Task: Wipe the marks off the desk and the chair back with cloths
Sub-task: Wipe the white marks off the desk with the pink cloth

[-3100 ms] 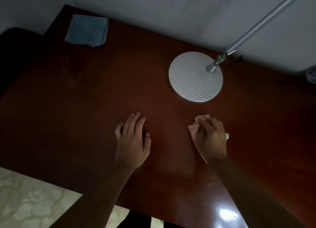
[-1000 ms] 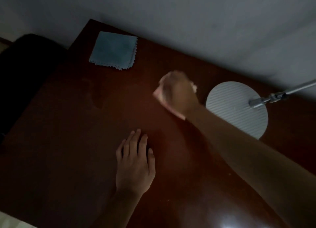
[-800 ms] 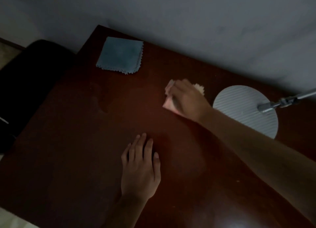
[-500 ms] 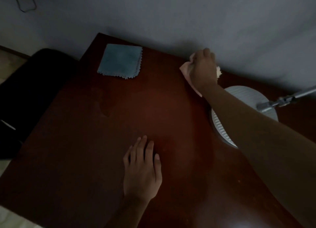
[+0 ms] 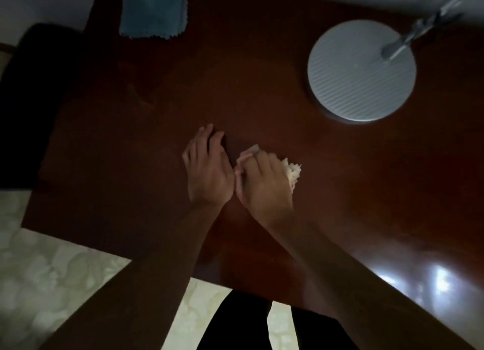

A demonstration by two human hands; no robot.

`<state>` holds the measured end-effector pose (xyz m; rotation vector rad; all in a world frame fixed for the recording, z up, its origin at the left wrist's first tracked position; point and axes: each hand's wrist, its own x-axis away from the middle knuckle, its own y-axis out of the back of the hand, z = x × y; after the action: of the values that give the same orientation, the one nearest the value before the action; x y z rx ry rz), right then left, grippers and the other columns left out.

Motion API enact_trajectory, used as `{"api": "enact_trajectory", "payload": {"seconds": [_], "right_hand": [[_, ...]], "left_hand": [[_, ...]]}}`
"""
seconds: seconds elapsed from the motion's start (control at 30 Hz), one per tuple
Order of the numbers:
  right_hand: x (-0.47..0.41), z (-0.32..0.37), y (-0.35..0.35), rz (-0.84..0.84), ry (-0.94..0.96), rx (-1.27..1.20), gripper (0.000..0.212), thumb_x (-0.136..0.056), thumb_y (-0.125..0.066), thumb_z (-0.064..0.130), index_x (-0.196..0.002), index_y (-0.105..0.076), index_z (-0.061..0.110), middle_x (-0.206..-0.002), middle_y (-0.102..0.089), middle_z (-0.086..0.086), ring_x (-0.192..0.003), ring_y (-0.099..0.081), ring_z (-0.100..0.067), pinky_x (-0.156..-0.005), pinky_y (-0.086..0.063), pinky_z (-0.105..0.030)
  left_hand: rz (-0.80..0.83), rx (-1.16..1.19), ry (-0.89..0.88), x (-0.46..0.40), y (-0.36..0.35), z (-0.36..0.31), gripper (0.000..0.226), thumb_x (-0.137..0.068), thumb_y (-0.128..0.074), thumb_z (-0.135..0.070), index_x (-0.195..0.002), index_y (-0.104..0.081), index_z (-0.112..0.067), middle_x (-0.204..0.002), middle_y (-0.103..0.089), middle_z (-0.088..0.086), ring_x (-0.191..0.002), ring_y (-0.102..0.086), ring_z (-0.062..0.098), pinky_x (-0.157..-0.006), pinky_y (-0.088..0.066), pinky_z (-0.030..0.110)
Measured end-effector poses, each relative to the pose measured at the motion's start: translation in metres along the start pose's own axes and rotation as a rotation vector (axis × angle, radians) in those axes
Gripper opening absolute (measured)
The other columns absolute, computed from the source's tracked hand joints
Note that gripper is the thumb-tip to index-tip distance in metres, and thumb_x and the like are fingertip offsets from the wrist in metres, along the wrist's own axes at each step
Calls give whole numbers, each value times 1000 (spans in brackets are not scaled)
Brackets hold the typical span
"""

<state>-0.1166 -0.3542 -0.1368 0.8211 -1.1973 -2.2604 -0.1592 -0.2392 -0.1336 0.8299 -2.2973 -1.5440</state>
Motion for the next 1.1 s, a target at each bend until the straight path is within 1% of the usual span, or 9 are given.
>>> {"api": "enact_trajectory", "payload": {"seconds": [0.1,0.23,0.33,0.5,0.67,0.83,0.9,0.97,1.1], "right_hand": [[40,5,18,-24,-6,12,18,-92,-51,14,-92,-67,5,-87,-61,-12,-75,-52,-30,-68,-45,-44],[82,-3,41,-51,-28,8,26,-98,-44,18,-91,-65,5,-85,-60,-14,-74,-50,-29,-67,-45,-41],[110,-23,62,-101,-88,26,21,-91,-56,25,-83,-64,7,-84,-62,-11,-72,-52,-28,-65,-45,-39],[172,-88,120,-134,-159,62,24,-91,-54,28,-82,-64,8,-85,-63,-9,-73,-52,-26,-66,-45,-37],[238,-170,185,-166,-323,127,13,-77,-65,18,-79,-62,6,-87,-61,-13,-71,-52,-30,-64,-45,-40],[301,-246,253,-185,-447,206,14,-78,-64,18,-83,-61,5,-87,-61,-14,-72,-48,-30,-65,-44,-41],[325,-277,279,-200,-531,245,16,-79,-62,19,-86,-60,5,-87,-60,-15,-72,-47,-31,-67,-43,-42],[343,-301,297,-221,-634,292,14,-79,-60,17,-86,-61,4,-85,-57,-17,-71,-47,-32,-67,-42,-43],[373,-356,334,-293,-854,372,18,-84,-57,15,-94,-65,2,-90,-58,-18,-76,-53,-38,-70,-43,-46]], "left_hand": [[-27,-57,-38,4,4,-1,35,-96,-41,-17,-122,-62,-9,-139,-56,11,-134,-46,28,-108,-32,48],[17,-72,-233,28,4,-31,32,-95,-46,-18,-122,-62,-10,-137,-56,9,-131,-49,26,-107,-31,51],[73,-8,-357,61,-6,-83,30,-97,-45,-18,-121,-62,-12,-134,-58,7,-128,-51,24,-106,-32,48],[179,-32,-584,112,-36,-162,32,-97,-42,-19,-118,-63,-10,-132,-59,9,-124,-54,25,-105,-27,48],[250,-70,-859,157,-86,-277,34,-97,-47,-31,-115,-66,-10,-131,-62,10,-124,-57,26,-105,-29,50],[299,-44,-936,209,-137,-384,28,-93,-64,-28,-116,-66,-14,-133,-61,8,-124,-57,25,-104,-29,48],[317,-31,-965,229,-156,-433,27,-101,-53,-34,-116,-66,-15,-133,-62,7,-123,-58,24,-102,-31,46],[352,-41,-973,241,-169,-478,44,-106,-32,-42,-115,-66,-16,-132,-62,7,-122,-59,24,-99,-32,45],[409,-19,-991,256,-178,-541,40,-93,-44,-32,-124,-62,-15,-139,-57,7,-125,-54,23,-100,-31,46]]}}
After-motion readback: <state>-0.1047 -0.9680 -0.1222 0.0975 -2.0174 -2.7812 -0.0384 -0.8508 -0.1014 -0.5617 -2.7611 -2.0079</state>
